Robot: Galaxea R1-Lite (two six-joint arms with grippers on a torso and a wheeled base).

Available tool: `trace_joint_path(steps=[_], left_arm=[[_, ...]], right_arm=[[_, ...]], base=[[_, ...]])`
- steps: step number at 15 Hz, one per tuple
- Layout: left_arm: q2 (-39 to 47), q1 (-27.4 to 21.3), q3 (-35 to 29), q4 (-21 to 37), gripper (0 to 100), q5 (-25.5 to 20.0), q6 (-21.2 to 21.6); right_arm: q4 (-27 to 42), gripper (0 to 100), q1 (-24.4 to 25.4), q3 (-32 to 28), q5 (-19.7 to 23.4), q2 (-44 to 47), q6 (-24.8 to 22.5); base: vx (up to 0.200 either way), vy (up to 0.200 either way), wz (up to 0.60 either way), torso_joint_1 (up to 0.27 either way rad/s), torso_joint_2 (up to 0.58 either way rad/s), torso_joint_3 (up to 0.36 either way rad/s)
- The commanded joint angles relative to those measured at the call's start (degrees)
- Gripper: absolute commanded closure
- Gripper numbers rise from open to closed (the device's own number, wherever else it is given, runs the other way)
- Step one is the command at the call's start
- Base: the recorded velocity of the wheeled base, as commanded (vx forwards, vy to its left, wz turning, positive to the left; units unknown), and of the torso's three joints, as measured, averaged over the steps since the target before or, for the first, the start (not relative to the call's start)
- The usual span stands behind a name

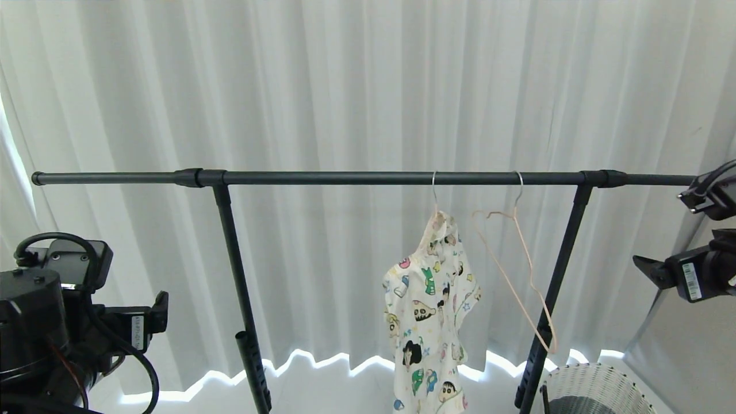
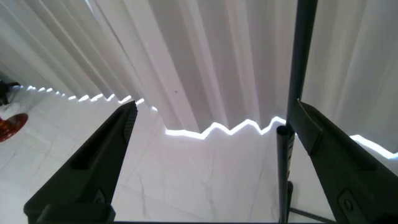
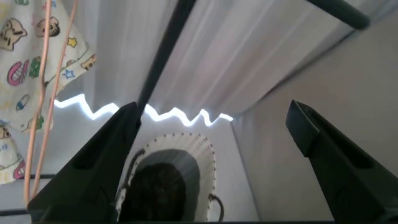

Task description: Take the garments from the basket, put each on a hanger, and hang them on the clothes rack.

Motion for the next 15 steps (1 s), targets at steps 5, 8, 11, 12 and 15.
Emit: trace_joint_path(steps=[5,8,11,12,15], left_arm=[[-2.04,0.41,0.62,-0.02,0,-0.04,0.21],[-3.19,0.58,1.15,0.07,0,-0.04,0.47],[-2.22,3.48,1.06,0.07,0,-0.21,0.82],[-2.4,3.83,1.06,0.07,0,-0.21,0.82],[-2.75,4.62,1.15,0.07,0,-0.12,0.65]], right_arm=[[-3.64,0,-0.31,6.06,-0.19,-5.04,-1.03],[-3.72,0,-0.31,7.55,-0.19,-7.06,-3.22],[-3.72,0,-1.01,7.46,-0.1,-7.15,-3.58],[-3.72,0,-1.01,7.46,-0.1,-7.06,-3.66],[-3.72,0,-1.01,7.55,-0.1,-6.97,-4.54]], base=[[-0.2,0.0,0.0,0.0,0.0,0.004],[-0.2,0.0,0.0,0.006,0.0,0.001],[-0.067,0.0,0.0,0.001,0.0,0.001],[0.0,0.0,0.0,0.0,0.0,0.0],[0.0,0.0,0.0,0.0,0.0,0.0]])
